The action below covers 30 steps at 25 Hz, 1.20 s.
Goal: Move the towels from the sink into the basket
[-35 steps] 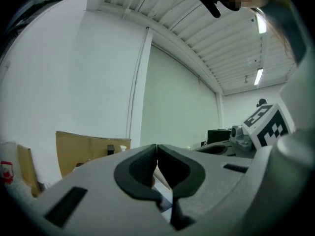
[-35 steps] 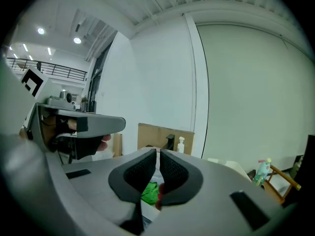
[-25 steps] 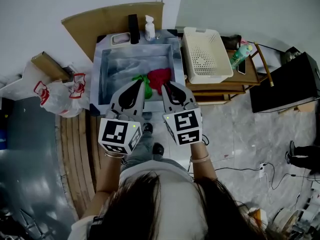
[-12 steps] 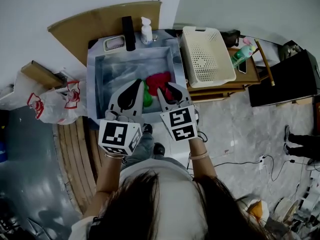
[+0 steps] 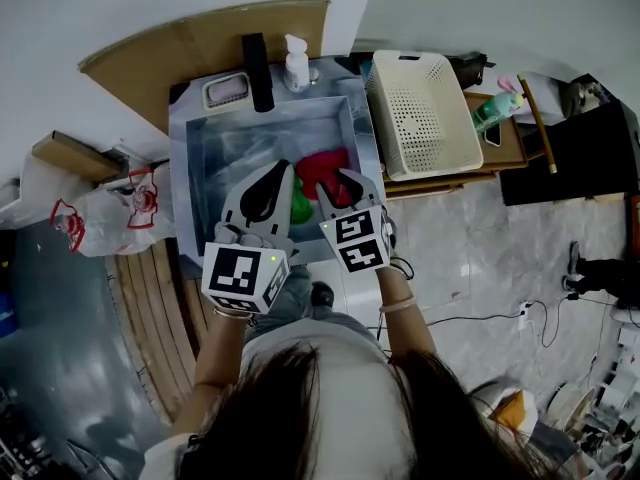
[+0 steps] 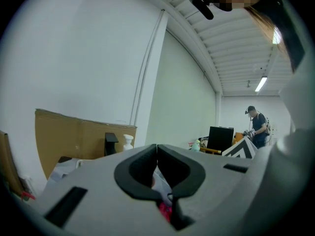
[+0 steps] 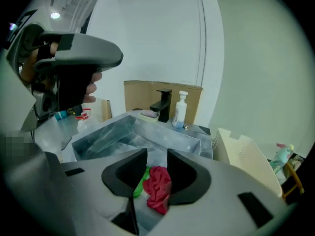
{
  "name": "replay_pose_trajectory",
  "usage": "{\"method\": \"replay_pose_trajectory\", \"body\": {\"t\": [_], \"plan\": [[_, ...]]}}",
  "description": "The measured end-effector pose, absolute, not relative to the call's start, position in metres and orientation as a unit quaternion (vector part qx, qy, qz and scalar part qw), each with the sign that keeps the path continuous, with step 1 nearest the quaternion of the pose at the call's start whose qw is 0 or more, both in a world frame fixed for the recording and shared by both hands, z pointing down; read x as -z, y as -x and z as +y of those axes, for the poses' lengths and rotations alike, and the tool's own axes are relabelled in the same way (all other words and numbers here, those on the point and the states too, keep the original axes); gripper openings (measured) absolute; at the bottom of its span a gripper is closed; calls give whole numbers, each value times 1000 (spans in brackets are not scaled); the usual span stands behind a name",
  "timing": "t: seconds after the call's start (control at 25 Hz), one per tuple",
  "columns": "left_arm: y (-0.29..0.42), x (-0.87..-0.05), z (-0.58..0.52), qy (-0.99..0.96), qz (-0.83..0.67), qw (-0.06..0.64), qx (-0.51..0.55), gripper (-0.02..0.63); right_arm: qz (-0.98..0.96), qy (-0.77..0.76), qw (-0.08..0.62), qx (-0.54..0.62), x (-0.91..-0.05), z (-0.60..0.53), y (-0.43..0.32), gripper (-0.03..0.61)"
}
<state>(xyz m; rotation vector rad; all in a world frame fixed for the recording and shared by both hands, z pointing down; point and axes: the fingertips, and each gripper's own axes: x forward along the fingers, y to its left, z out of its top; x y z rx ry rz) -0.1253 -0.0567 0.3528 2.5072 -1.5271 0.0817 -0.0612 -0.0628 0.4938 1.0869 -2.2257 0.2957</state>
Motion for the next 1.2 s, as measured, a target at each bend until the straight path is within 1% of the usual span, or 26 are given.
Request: {"method": "replay_pose_trajectory", "body": {"t": [0.64,1.2], "plan": [[135,-382,-103,-855,-500,129,-45,9,-795,-417,399,-184,-587,-102,73,195],[144,-415,-126,-858,-483,164,-56,9,-744,-403,480,-233,-666,-111,74,215]]}}
